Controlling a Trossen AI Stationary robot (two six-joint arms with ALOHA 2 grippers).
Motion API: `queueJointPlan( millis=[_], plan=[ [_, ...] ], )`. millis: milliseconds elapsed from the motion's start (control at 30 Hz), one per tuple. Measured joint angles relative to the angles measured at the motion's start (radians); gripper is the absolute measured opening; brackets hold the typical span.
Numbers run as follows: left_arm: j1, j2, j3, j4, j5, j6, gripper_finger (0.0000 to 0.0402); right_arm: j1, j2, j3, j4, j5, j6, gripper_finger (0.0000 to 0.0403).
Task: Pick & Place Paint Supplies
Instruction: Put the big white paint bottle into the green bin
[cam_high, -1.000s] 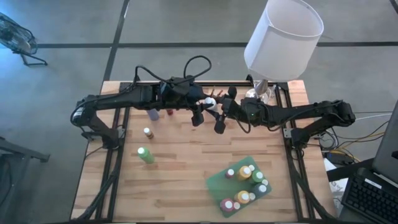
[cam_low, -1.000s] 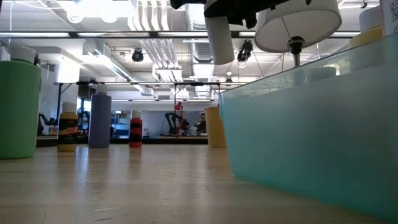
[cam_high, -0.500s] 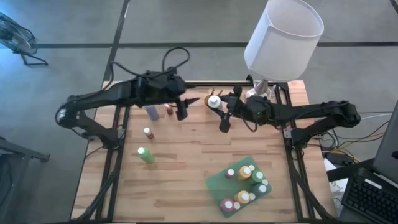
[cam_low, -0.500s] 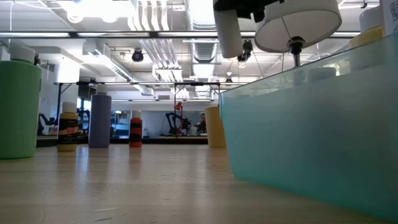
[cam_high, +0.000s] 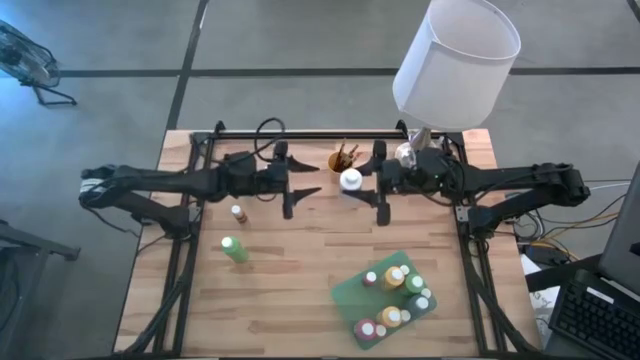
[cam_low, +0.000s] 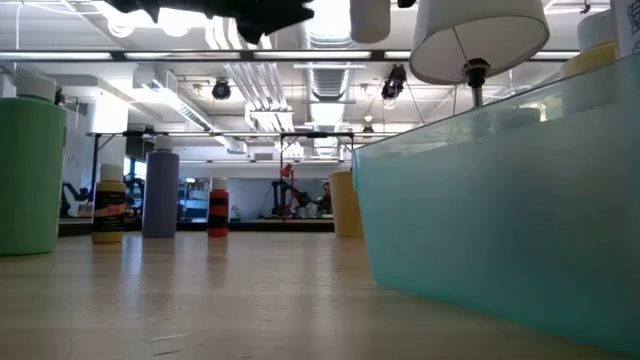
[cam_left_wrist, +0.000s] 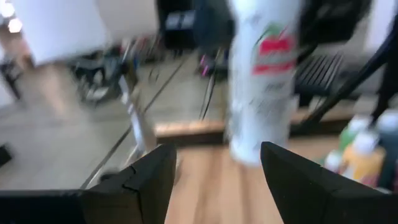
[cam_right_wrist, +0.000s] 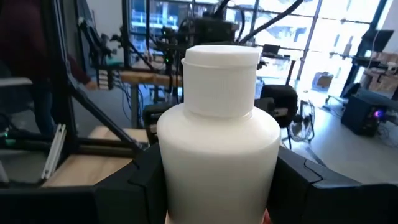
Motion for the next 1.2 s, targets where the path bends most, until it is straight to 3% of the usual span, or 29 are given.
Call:
queueJointPlan(
  millis=[100,300,633,1200],
  plan=[
    [-0.001,0.021,-0.027,0.101,0.054,-0.017,0.0238,0.000,0.012,0.000,0.026,-0.003,-0.004,0.0187],
    [-0.005,0.104,0.002,0.109,0.090,-0.036,0.0245,-0.001,0.030,-0.002,0.022,-0.004,-0.015,0.0188],
    [-0.006,0.229,0.158,-0.017,0.098,-0.053,0.0319,-0.001,0.031,-0.002,0.024,0.000,-0.025,0.0187],
    [-0.006,0.345,0.246,0.027,0.204,-0.027,0.0316,0.000,0.033,-0.002,0.034,-0.006,-0.047,0.0187]
  ],
)
